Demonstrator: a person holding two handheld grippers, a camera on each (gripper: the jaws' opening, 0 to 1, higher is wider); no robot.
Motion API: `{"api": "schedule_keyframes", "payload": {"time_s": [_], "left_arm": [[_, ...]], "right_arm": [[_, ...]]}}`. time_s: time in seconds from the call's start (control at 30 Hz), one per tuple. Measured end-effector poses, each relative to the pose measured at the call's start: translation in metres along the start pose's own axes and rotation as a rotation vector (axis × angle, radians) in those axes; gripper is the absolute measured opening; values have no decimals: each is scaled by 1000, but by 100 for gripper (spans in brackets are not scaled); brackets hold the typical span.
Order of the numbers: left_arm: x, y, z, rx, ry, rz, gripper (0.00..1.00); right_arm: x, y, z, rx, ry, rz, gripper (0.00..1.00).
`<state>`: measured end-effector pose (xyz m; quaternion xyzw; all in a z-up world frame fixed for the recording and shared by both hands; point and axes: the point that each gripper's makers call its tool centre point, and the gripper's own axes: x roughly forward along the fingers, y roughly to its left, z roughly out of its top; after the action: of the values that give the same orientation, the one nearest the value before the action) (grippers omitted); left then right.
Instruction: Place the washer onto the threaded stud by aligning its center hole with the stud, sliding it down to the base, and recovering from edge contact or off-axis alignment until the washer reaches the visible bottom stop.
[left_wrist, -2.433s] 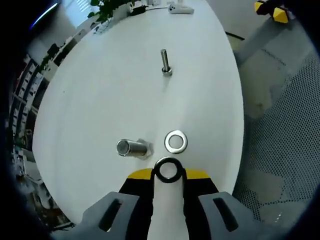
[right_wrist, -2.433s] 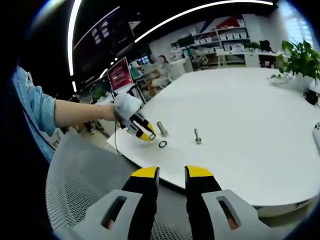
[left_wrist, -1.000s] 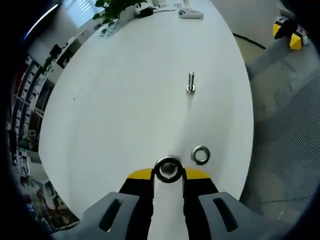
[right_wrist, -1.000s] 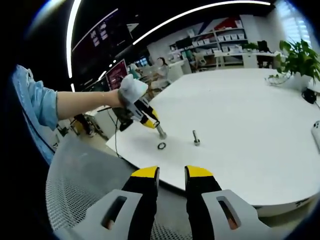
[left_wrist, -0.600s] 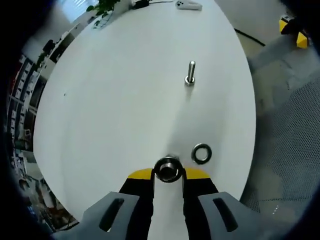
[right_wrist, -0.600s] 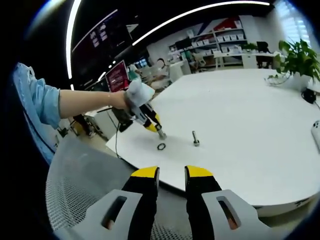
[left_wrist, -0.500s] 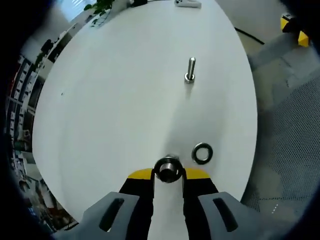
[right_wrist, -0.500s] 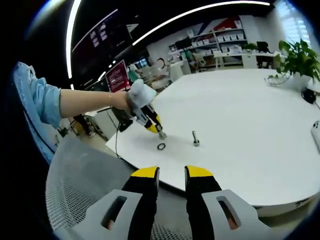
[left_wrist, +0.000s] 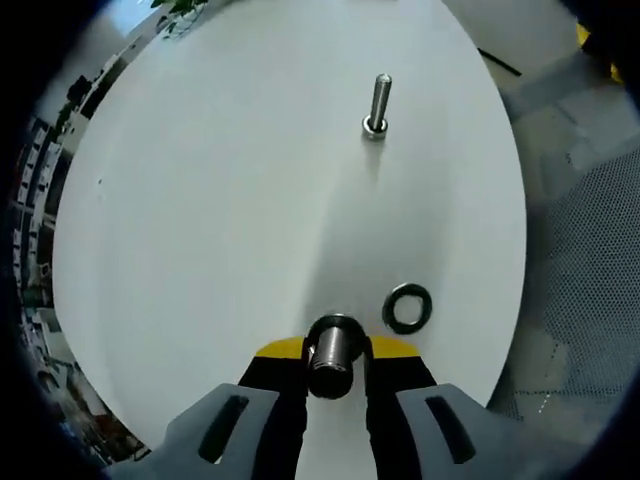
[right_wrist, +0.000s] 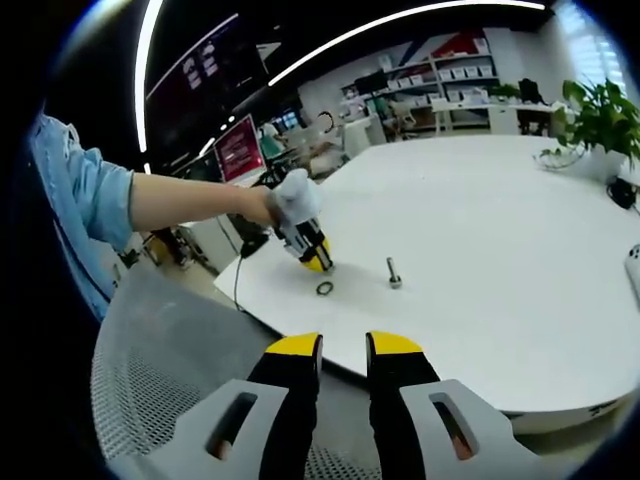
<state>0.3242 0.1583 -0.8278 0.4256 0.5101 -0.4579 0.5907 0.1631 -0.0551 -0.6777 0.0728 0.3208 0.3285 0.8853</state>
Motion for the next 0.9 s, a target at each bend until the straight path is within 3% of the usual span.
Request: {"api": "schedule_keyframes", "payload": {"time_s": [0.27, 0.9], "left_arm": [[-1, 1, 0, -29, -14, -15, 19], [4, 1, 0, -20, 24, 6, 21]], "right_arm": [[0, -1, -2, -6, 11, 0, 19], [0, -1, -2, 1, 14, -4, 19]]}}
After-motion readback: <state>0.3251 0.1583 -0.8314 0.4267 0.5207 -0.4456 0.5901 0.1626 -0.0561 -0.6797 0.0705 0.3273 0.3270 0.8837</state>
